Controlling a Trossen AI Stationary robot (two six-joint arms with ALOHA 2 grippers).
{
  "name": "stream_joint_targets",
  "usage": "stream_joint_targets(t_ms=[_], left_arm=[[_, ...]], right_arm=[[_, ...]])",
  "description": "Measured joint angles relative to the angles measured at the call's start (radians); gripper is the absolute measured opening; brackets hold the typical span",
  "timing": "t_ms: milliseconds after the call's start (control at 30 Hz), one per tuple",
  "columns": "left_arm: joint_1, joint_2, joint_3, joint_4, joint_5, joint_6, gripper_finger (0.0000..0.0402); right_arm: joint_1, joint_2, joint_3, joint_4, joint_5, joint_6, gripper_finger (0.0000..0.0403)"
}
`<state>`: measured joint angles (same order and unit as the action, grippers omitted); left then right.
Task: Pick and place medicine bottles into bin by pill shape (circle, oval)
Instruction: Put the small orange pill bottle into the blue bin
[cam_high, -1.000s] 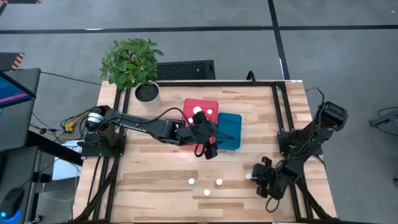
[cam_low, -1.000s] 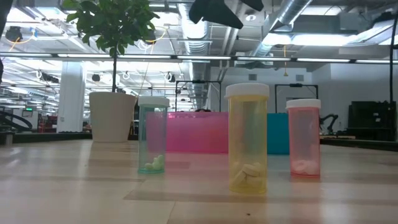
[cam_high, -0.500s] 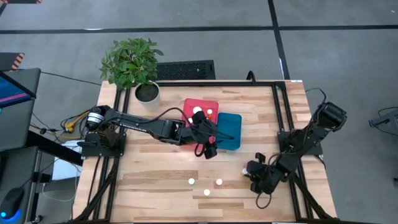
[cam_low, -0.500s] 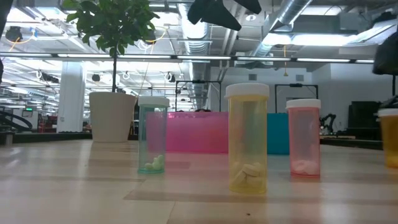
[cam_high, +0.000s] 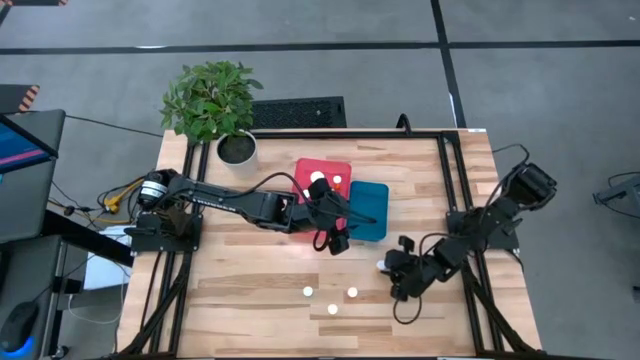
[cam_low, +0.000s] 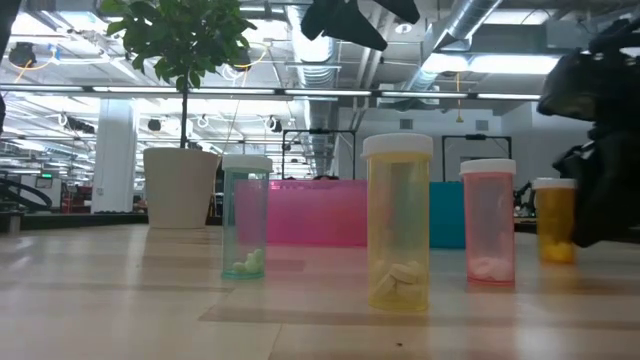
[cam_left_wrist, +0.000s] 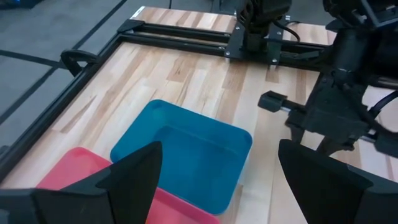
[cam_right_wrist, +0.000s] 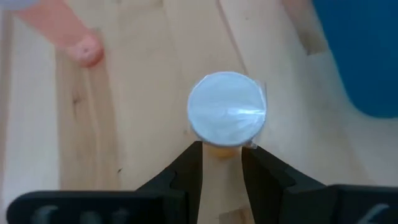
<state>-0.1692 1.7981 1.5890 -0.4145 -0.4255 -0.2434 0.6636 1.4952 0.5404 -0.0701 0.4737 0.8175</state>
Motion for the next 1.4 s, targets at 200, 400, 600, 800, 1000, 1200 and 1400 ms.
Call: stream_joint_targets(t_ms=[200,400,600,800,1000,1200,1400], left_arm=[[0.000,0.000,0.000,-0.014,0.026,-0.021,0.0316],[-0.002,0.001,-0.001,-0.010,0.029,-0.058,0.0316],[-0.025,0.033,-0.030,0.075,0.050,-0.065,0.0316],[-0.060,0.132,-0.029,0.223,0.118,0.001,0.0316],[-0.080,0.238,-0.027,0.377,0.140,0.022,0.0316],[-0.088,0.323,-0.027,0.495,0.157,0.022,0.0316],[-0.102,0.367,-0.027,0.521,0.178,0.016,0.0316]], right_arm=[[-0.010,-0.013,0.000,0.001,-0.001,-0.007,0.0120],[0.040,-0.105,0.000,-0.008,-0.005,0.013,0.0120],[0.103,-0.240,0.001,-0.069,-0.004,0.066,0.0120],[0.164,-0.377,0.002,-0.165,-0.002,0.155,0.0120],[0.211,-0.478,0.001,-0.229,0.002,0.231,0.0120],[0.227,-0.523,0.001,-0.252,0.006,0.249,0.0120],[0.226,-0.528,0.001,-0.252,0.007,0.256,0.0120]])
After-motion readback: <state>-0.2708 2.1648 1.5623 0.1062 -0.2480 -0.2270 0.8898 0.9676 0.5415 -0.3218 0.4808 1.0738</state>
